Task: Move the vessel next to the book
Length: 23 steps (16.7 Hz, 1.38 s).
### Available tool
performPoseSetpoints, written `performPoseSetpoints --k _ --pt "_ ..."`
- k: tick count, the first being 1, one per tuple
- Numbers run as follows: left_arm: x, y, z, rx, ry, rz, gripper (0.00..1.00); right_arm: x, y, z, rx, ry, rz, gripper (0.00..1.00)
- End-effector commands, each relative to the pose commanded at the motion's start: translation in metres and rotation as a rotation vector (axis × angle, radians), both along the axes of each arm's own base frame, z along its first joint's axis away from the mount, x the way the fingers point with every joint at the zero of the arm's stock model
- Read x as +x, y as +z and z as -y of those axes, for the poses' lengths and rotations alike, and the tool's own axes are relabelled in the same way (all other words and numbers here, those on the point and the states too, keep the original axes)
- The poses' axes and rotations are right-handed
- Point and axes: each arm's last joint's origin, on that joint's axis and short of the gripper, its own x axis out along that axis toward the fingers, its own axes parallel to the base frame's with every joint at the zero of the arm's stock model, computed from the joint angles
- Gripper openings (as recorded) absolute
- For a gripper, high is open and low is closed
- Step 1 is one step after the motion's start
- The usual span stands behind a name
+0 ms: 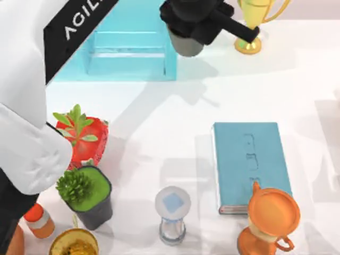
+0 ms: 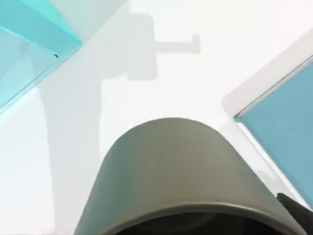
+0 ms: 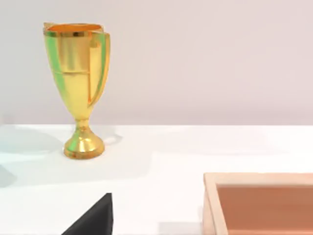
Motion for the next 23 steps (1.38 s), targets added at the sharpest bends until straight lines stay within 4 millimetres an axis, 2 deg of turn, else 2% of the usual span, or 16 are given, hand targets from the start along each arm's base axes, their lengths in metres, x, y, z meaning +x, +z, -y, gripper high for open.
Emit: performPoseSetpoints --k 4,8,11,18,20,23 --pt "0.000 -0.034 0.024 -0.044 0.317 -0.173 0.00 0.000 0.000 0.000 0.000 0.000 0.000 1.00" --pt "0.008 -0.068 0.030 -0.026 0.565 -0.300 0.00 0.000 0.000 0.000 0.000 0.000 0.000 1.00" --pt "0.011 -0.085 0.031 0.002 0.658 -0.353 0.00 0.000 0.000 0.000 0.000 0.000 0.000 1.00" --pt "0.011 -0.088 0.033 0.010 0.661 -0.359 0.00 0.000 0.000 0.000 0.000 0.000 0.000 1.00" --pt "-0.001 -0.079 0.039 0.015 0.606 -0.347 0.00 0.000 0.000 0.000 0.000 0.000 0.000 1.00" --pt "-0.029 -0.054 0.050 0.021 0.456 -0.309 0.00 0.000 0.000 0.000 0.000 0.000 0.000 1.00"
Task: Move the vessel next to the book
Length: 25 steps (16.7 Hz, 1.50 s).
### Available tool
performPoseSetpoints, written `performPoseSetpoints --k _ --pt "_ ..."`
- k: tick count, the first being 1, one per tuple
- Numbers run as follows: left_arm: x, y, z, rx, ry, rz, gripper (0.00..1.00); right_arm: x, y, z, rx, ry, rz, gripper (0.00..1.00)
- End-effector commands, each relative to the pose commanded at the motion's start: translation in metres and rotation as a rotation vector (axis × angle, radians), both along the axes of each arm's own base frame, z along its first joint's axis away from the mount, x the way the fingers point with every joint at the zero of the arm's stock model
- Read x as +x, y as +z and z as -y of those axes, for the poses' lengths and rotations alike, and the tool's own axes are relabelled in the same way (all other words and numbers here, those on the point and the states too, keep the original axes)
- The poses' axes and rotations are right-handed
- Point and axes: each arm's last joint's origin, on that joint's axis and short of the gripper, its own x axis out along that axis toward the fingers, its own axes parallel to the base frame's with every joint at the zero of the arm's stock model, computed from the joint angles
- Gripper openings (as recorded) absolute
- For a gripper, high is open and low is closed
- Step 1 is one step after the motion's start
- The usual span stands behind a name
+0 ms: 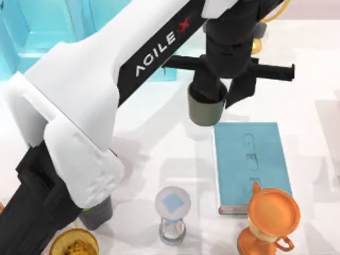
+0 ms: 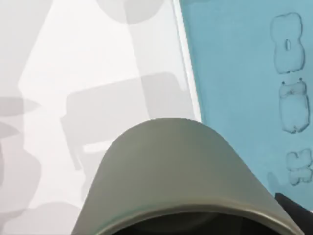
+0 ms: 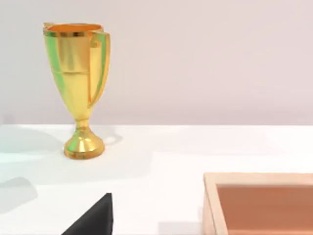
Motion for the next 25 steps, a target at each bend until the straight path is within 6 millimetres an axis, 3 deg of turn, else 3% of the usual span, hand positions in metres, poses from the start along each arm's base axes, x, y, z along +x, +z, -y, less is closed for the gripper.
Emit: performPoseSetpoints --k 3,5,7,10,13,16,20,25 --pt "-0.020 0.009 0.008 -0.001 -0.106 0.014 0.00 0.000 0.000 0.000 0.000 0.000 0.000 1.00" --pt "-0.024 -0.001 0.011 0.014 -0.132 -0.005 0.00 0.000 0.000 0.000 0.000 0.000 0.000 1.00" --pt "-0.021 -0.024 0.013 0.043 -0.125 -0.040 0.00 0.000 0.000 0.000 0.000 0.000 0.000 1.00" --pt "-0.004 -0.060 0.008 0.065 -0.046 -0.074 0.00 0.000 0.000 0.000 0.000 0.000 0.000 1.00" --pt "0.027 -0.087 -0.010 0.037 0.116 -0.066 0.00 0.000 0.000 0.000 0.000 0.000 0.000 1.00" --pt "0.046 -0.096 -0.023 0.010 0.213 -0.051 0.00 0.000 0.000 0.000 0.000 0.000 0.000 1.00" --pt "0.046 -0.096 -0.023 0.010 0.213 -0.051 0.00 0.000 0.000 0.000 0.000 0.000 0.000 1.00" --pt "0.046 -0.096 -0.023 0.010 0.213 -0.051 0.38 0.000 0.000 0.000 0.000 0.000 0.000 1.00"
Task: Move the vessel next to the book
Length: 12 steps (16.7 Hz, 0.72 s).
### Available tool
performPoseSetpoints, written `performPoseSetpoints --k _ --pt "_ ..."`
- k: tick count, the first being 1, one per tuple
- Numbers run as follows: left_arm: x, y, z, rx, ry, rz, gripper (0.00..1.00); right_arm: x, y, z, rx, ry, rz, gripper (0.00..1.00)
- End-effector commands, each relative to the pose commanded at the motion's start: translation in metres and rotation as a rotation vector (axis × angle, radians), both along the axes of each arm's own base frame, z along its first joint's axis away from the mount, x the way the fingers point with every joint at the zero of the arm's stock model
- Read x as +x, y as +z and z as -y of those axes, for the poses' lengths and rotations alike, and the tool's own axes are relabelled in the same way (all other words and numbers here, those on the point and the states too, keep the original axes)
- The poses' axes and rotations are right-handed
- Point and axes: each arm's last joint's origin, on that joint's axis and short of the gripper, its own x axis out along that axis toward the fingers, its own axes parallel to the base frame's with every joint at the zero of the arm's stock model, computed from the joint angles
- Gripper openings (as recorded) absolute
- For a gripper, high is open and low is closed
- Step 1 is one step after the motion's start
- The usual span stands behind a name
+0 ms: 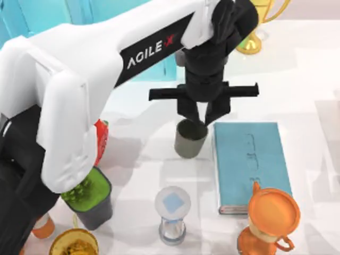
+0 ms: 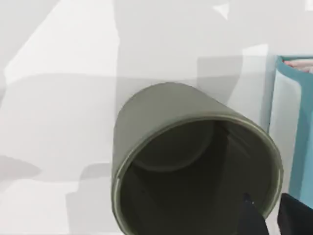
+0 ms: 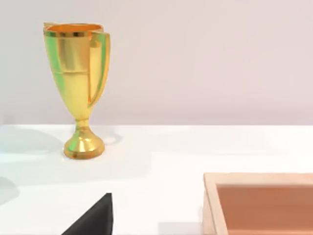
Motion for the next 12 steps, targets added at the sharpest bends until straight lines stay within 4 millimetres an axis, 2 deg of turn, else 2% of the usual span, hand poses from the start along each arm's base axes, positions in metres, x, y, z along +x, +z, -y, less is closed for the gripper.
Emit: performPoseSetpoints --k 8,12 --pt "0.0000 0.0000 0.0000 0.000 0.000 0.000 0.98 0.0000 0.0000 0.0000 0.000 0.000 0.000 1.00" --pt "0.0000 0.0000 0.0000 0.000 0.000 0.000 1.00 0.0000 0.0000 0.0000 0.000 0.000 0.000 1.00"
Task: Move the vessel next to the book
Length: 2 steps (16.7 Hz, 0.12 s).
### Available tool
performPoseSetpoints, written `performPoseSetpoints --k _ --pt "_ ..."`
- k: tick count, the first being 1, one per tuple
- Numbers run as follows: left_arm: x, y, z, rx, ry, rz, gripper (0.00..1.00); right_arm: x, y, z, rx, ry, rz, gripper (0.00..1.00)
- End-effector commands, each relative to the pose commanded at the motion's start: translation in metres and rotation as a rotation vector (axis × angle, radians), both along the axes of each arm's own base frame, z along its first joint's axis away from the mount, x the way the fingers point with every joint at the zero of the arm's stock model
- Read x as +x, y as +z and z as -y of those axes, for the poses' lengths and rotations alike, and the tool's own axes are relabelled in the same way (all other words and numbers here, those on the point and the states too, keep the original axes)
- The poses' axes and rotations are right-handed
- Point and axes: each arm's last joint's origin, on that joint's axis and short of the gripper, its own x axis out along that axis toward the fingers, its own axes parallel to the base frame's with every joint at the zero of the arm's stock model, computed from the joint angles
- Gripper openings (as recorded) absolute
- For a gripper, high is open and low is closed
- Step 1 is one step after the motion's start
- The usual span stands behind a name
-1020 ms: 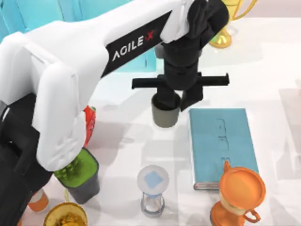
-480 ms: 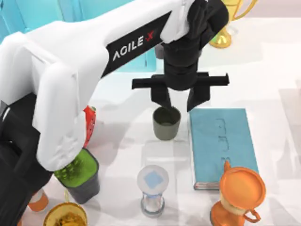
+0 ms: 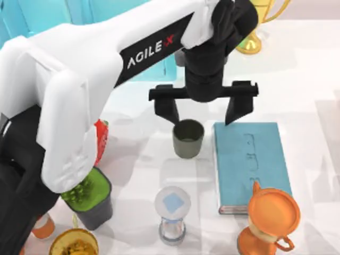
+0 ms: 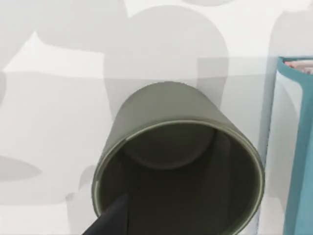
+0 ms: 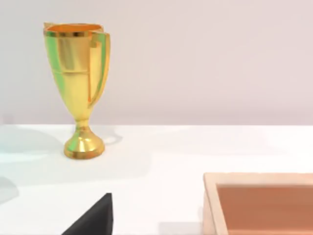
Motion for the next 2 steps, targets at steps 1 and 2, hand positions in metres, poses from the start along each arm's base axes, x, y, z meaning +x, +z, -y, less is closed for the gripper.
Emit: performPoseSetpoints --k 1,2 --pt "0.0000 0.0000 0.0000 0.000 0.000 0.000 1.00 0.0000 0.0000 0.0000 0.000 0.000 0.000 1.00" --pt "0.0000 0.0000 0.0000 0.000 0.000 0.000 1.00 0.0000 0.0000 0.0000 0.000 0.000 0.000 1.00"
